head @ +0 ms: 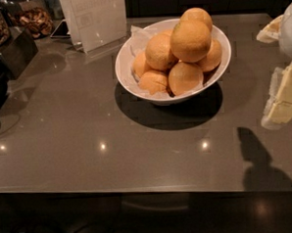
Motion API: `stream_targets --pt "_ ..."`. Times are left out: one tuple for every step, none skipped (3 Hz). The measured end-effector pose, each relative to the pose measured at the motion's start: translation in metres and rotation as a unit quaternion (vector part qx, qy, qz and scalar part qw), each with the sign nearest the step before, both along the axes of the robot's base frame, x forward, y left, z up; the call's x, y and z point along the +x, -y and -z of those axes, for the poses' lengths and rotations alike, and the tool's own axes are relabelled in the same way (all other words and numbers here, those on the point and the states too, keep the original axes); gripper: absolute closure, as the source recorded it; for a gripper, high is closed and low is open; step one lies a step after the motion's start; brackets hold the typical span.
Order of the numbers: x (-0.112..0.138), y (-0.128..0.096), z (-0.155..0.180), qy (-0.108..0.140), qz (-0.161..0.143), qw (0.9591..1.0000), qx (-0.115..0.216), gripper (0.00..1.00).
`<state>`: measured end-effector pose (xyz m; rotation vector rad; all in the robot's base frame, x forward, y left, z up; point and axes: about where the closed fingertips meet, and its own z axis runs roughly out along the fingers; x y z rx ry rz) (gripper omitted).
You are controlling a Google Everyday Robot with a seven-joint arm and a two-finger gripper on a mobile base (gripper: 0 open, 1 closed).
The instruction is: Pick orange from white bowl
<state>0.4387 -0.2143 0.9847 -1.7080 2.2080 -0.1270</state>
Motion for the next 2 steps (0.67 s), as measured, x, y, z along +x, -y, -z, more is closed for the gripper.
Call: stream_targets --pt "0.0 0.0 0.0 0.0 0.0 1.0 0.0 0.0" --pt "0.014 -0.007 -0.008 0.008 -0.003 0.9996 0.027 0.0"
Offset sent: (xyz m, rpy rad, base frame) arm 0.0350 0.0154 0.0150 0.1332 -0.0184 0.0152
